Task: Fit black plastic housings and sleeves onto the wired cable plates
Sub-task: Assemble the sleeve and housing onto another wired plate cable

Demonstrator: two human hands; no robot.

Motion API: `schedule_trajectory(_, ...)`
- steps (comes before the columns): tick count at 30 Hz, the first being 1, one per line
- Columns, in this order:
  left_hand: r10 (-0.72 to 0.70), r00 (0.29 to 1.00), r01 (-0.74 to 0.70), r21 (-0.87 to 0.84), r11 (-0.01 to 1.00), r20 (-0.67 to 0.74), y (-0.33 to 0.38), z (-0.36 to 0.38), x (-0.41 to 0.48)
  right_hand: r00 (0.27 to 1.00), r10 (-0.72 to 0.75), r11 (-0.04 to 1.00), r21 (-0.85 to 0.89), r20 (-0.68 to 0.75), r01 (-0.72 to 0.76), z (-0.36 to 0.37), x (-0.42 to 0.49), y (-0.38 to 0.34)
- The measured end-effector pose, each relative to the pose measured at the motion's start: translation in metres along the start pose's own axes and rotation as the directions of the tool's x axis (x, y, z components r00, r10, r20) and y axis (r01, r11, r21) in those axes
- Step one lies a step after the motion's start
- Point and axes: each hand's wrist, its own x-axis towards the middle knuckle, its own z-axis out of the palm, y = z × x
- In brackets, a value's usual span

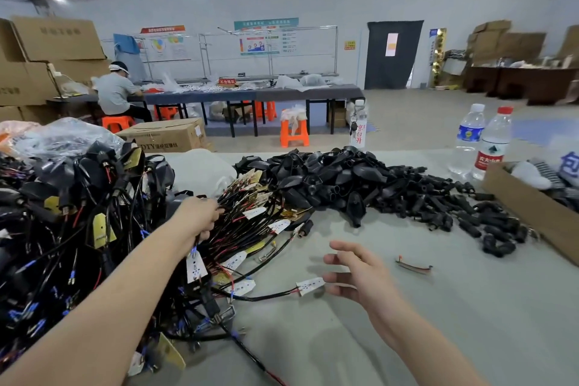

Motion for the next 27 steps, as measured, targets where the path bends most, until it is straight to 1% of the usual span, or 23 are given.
schedule_trajectory(1, 0.049, 0.999, -0.046, 0.122, 0.992, -0.022, -0.004, 0.003, -0.002, 1.000, -0.002, 1.000, -0.001, -0.002, 0.002, -0.002, 0.000, 0.000)
schedule_trajectory(2, 0.114, 0.993, -0.103, 0.306, 0.947, -0.019, -0.010, 0.005, -0.004, 1.000, -0.003, 1.000, -0.002, -0.005, 0.003, -0.003, 0.000, 0.000)
schedule_trajectory(3, 0.159, 0.987, -0.152, 0.467, 0.871, 0.025, -0.016, 0.007, -0.006, 1.000, -0.003, 1.000, -0.002, -0.008, 0.003, -0.005, 0.000, 0.000)
schedule_trajectory(4, 0.156, 0.983, -0.181, 0.588, 0.788, 0.094, -0.021, 0.009, -0.008, 1.000, -0.003, 1.000, 0.001, -0.009, 0.003, -0.005, 0.000, 0.000)
schedule_trajectory(5, 0.112, 0.983, -0.183, 0.668, 0.722, 0.148, -0.023, 0.009, -0.011, 1.000, -0.002, 1.000, 0.004, -0.009, 0.002, -0.006, -0.001, 0.001)
schedule_trajectory(6, 0.091, 0.982, -0.185, 0.731, 0.657, 0.167, -0.024, 0.009, -0.012, 1.000, -0.002, 1.000, 0.005, -0.009, 0.002, -0.006, -0.001, 0.001)
schedule_trajectory(7, 0.116, 0.981, -0.194, 0.787, 0.585, 0.156, -0.023, 0.009, -0.012, 1.000, -0.002, 1.000, 0.004, -0.008, 0.002, -0.007, -0.001, 0.002)
schedule_trajectory(8, 0.180, 0.975, -0.205, 0.826, 0.525, 0.128, -0.021, 0.010, -0.011, 1.000, -0.002, 1.000, 0.001, -0.006, 0.002, -0.007, -0.002, 0.003)
schedule_trajectory(9, 0.257, 0.961, -0.220, 0.845, 0.487, 0.101, -0.021, 0.011, -0.010, 1.000, 0.000, 1.000, -0.003, -0.005, 0.000, -0.007, -0.002, 0.004)
schedule_trajectory(11, 0.345, 0.935, -0.248, 0.850, 0.465, 0.084, -0.021, 0.015, -0.007, 1.000, 0.004, 1.000, -0.006, -0.007, -0.004, -0.007, -0.002, 0.005)
schedule_trajectory(15, 0.370, 0.913, -0.307, 0.888, 0.343, 0.173, -0.027, 0.026, 0.002, 1.000, 0.003, 1.000, -0.009, -0.003, -0.004, -0.007, -0.003, 0.004)
schedule_trajectory(18, 0.407, 0.890, -0.341, 0.892, 0.298, 0.205, -0.030, 0.036, 0.009, 1.000, 0.002, 1.000, -0.016, 0.000, -0.002, -0.009, -0.001, 0.002)
schedule_trajectory(19, 0.405, 0.889, -0.340, 0.903, 0.265, 0.215, -0.031, 0.039, 0.011, 1.000, 0.002, 1.000, -0.016, 0.001, -0.002, -0.010, -0.001, 0.001)
schedule_trajectory(23, 0.379, 0.903, -0.249, 0.965, 0.078, 0.202, -0.032, 0.051, 0.016, 1.000, 0.008, 1.000, -0.007, -0.006, -0.008, -0.012, 0.002, 0.001)
schedule_trajectory(25, 0.368, 0.914, -0.186, 0.982, 0.009, 0.170, -0.032, 0.055, 0.018, 1.000, 0.014, 1.000, -0.001, -0.010, -0.014, -0.013, 0.004, 0.002)
schedule_trajectory(27, 0.375, 0.916, -0.139, 0.990, -0.032, 0.141, -0.033, 0.060, 0.019, 1.000, 0.017, 1.000, 0.004, -0.007, -0.017, -0.015, 0.006, 0.002)
